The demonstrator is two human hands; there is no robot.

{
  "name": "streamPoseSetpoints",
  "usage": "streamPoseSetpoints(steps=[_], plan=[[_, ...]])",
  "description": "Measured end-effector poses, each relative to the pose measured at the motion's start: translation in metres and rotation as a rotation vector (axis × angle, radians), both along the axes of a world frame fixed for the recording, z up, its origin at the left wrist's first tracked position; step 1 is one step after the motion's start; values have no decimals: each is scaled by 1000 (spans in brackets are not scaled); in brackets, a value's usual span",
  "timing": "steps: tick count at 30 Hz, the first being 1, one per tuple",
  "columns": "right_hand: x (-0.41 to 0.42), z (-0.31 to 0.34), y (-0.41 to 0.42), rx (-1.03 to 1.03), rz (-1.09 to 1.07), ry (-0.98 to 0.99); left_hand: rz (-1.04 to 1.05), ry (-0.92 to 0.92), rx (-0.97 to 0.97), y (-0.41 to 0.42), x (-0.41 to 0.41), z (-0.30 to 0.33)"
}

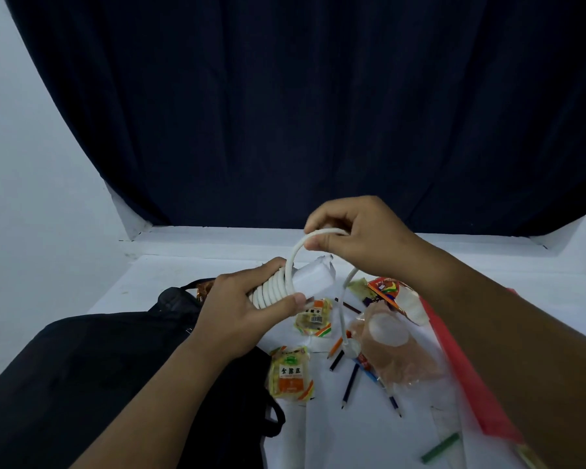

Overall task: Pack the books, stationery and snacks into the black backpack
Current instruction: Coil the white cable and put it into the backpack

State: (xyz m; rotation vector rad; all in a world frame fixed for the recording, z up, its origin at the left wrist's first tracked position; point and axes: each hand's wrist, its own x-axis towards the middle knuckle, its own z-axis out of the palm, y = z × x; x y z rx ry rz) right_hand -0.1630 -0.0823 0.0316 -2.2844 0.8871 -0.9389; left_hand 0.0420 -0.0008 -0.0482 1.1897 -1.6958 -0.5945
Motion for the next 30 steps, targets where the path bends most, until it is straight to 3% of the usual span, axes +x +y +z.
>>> streamPoseSetpoints(steps=[5, 10, 20, 24, 30], plan=[[-6, -24, -11, 364, 34, -234, -140, 241, 64, 3, -3, 1], [-10, -50, -4, 519, 100, -313, -127, 421, 74, 1, -10, 3], [-14, -58, 5, 477, 39, -31, -128, 412, 167, -5, -13, -2], [-20, -66, 7, 621, 80, -92, -77, 472, 147, -5, -10, 0], [-27, -68, 1, 455, -29, 41, 24, 453, 155, -4, -10, 1]])
